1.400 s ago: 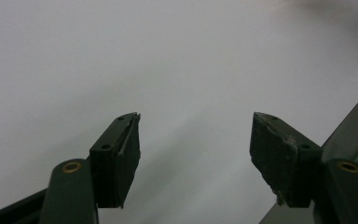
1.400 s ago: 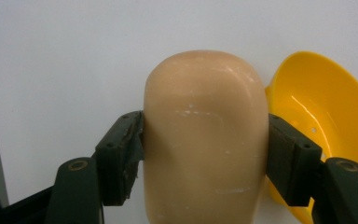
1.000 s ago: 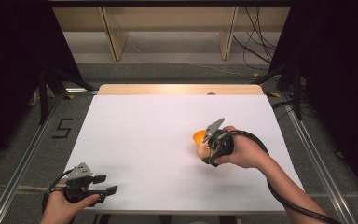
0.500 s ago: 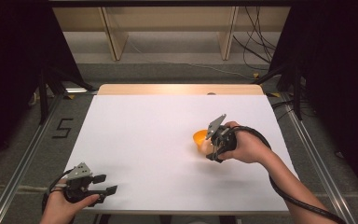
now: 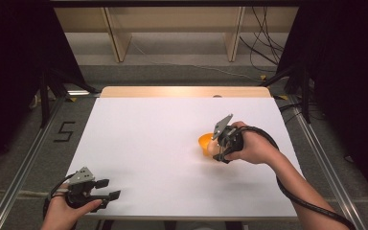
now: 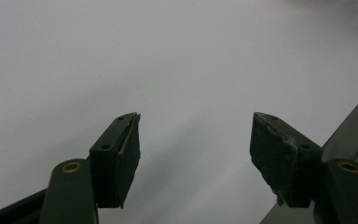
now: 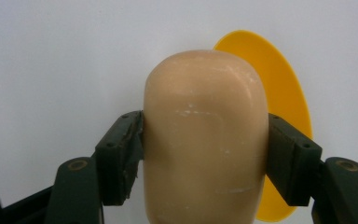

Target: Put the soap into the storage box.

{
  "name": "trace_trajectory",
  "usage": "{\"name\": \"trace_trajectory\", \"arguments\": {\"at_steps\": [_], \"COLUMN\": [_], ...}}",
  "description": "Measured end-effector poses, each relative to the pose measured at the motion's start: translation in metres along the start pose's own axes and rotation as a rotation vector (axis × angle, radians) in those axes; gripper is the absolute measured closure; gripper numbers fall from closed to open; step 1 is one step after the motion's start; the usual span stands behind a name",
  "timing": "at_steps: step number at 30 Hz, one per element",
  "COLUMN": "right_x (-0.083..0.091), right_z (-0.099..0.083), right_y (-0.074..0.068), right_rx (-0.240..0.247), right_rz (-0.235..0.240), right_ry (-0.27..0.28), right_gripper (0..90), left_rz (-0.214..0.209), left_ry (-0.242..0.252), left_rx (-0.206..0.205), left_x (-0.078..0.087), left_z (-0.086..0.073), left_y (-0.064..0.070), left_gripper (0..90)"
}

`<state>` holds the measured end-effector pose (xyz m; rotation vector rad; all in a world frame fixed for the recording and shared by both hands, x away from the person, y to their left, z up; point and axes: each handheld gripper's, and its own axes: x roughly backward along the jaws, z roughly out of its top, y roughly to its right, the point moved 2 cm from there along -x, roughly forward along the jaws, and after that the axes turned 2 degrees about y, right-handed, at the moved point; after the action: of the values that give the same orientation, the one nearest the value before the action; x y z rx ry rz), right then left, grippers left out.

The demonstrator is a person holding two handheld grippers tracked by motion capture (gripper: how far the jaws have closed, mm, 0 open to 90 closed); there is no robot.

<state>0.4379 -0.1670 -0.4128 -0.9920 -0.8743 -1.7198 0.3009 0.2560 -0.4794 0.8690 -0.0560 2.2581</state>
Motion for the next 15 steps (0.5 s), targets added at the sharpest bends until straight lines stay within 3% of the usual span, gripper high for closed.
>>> {"name": "trace_trajectory", "arguments": {"at_steps": [1,3,4,5,7,10,11,13,15], "right_x": [-0.0009,-0.0007,-0.0003,-0.0003,0.0006,0.0011,0.0007,0.0013,0.0022], "right_z": [0.0009,0.001,0.0009,0.0013,0.0009,0.0009,0.0015,0.002,0.0022], "right_y": [0.0031,0.0038,0.0034,0.0049,0.0056,0.0071,0.0097,0.0118,0.0113], "right_rx": [0.04,0.044,0.022,0.041,0.008,0.009,0.046,0.05,0.022], "right_rz": [0.001,0.004,-0.004,-0.002,-0.012,-0.013,-0.009,-0.012,-0.017], "right_ry": [0.009,0.008,0.004,0.005,-0.005,-0.005,0.0,-0.005,-0.014], "right_gripper": [35.5,35.5,35.5,35.5,35.5,35.5,35.5,35.5,35.5], "left_rz": [0.001,0.001,0.001,0.002,0.001,0.001,0.001,0.001,0.001], "left_ry": [-0.002,-0.002,0.0,0.0,0.0,0.001,0.001,0.001,0.001], "left_rx": [-0.002,-0.003,0.0,0.0,0.0,0.0,0.0,0.0,0.0], "left_x": [0.0003,0.0004,0.0003,0.0003,0.0003,0.0003,0.0002,0.0002,0.0003], "left_z": [0.0,0.0,0.0,0.0,0.0,0.0,0.0,0.0,0.0], "left_y": [-0.0003,-0.0004,-0.0003,-0.0003,-0.0002,-0.0002,-0.0003,-0.0003,-0.0003], "left_gripper": [33.0,33.0,33.0,33.0,33.0,33.0,33.0,33.0,33.0]}}
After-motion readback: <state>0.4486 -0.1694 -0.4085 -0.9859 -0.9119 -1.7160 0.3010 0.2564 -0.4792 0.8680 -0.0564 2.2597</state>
